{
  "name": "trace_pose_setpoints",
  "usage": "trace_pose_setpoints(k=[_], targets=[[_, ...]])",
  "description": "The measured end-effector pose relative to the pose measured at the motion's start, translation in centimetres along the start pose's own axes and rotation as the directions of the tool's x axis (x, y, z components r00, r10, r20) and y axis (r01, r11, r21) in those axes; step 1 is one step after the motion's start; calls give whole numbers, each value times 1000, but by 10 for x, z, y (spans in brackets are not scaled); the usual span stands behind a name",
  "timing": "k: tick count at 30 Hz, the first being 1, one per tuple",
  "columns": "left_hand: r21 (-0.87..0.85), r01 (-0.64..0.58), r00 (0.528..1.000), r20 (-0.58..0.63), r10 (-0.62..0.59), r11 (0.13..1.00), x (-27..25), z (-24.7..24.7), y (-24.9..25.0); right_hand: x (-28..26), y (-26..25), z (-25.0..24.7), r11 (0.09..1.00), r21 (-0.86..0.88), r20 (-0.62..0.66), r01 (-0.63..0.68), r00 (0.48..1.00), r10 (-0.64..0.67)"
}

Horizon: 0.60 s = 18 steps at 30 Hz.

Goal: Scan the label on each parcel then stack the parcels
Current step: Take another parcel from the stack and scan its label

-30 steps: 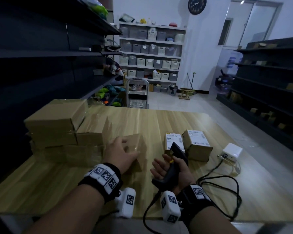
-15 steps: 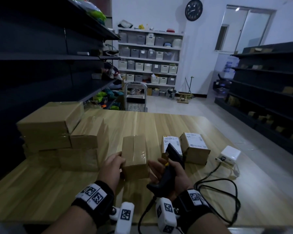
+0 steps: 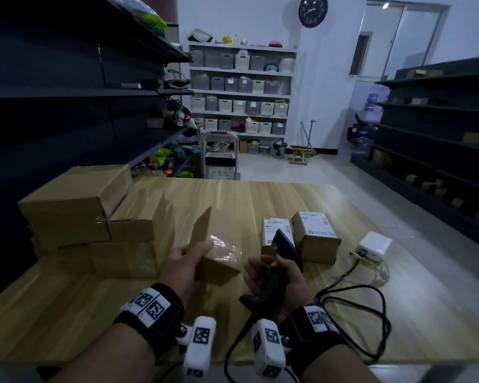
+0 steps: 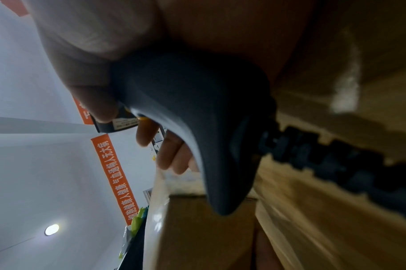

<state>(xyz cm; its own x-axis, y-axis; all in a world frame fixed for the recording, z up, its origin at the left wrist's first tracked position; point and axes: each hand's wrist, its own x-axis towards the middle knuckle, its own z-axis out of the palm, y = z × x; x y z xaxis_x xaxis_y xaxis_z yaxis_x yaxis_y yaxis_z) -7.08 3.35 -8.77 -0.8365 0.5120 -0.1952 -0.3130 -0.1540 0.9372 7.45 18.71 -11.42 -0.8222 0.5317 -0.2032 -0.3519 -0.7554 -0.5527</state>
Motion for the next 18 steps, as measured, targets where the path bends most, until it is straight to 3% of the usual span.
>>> trace_pose_setpoints(k=[2,8,13,18], targets=[[-96,-36,999,-11,35,995,-1,2,-3,2,0,-2,1000,-13,-7,-1,1000,1],[-106,-48,999,4,49,993,1,14,-7,-3,-1,4,1000,13,44,-7,999,7],[96,-76,996,-48,81,993,-2,8,2,-4,-2,5,997,70,52,34,998,-38],[202,-192,981,14,194,960,2,1,3,-9,-3,8,993,113,68,45,996,-53]])
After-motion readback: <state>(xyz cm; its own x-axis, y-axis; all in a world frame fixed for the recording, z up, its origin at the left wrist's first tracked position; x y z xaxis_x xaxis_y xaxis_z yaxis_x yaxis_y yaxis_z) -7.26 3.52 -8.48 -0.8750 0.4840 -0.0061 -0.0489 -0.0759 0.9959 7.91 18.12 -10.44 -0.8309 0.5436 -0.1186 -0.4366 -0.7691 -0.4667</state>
